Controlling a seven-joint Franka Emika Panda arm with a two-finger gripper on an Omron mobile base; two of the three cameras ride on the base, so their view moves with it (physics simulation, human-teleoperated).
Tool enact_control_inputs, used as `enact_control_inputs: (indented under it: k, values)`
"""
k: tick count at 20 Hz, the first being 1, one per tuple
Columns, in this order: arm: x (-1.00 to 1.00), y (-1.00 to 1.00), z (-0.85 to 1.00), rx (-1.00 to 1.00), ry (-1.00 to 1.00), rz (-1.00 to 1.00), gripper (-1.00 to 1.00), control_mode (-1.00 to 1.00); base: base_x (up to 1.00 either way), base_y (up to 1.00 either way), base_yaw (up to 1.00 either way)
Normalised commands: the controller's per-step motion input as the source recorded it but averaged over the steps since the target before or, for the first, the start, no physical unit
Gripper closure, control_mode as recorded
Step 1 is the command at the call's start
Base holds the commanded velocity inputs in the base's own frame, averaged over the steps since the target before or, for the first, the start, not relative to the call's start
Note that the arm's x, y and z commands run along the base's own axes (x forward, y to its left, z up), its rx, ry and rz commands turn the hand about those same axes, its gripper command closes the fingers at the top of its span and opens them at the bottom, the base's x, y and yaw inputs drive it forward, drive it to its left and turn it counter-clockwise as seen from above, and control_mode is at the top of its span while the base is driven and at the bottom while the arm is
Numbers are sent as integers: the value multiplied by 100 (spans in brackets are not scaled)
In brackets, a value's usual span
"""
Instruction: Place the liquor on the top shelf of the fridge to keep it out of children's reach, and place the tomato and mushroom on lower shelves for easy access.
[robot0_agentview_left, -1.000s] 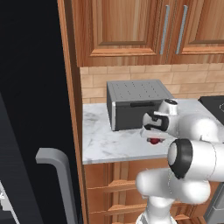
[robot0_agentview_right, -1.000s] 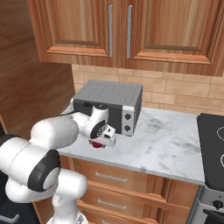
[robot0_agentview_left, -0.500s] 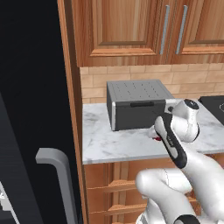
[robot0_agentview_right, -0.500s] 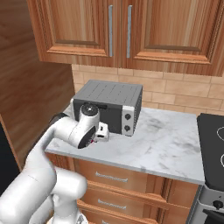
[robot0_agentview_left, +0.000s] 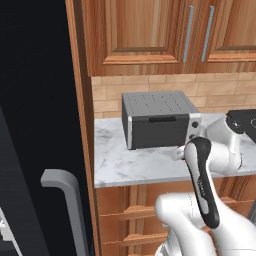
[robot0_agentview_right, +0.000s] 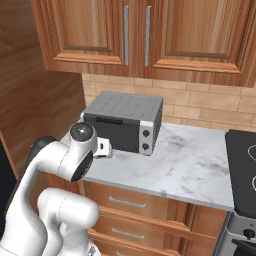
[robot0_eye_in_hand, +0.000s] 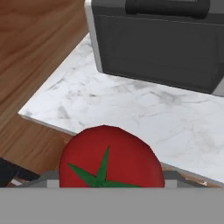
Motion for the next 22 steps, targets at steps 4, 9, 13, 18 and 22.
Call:
enact_control_inputs:
  k: [4,9,13,18,22]
  values:
    - [-22,0,60,-5,0,0,100,-100,0,0,0]
    - [-31,6,20,-10,-5,0,100,-100,0,0,0]
    - [-32,11,0,-9,-7,0,100,-100,0,0,0]
    - [-27,1,0,-4,-4,0,100,100,-23,0,2]
    - [0,0,0,0,0,0,100,100,-62,0,26]
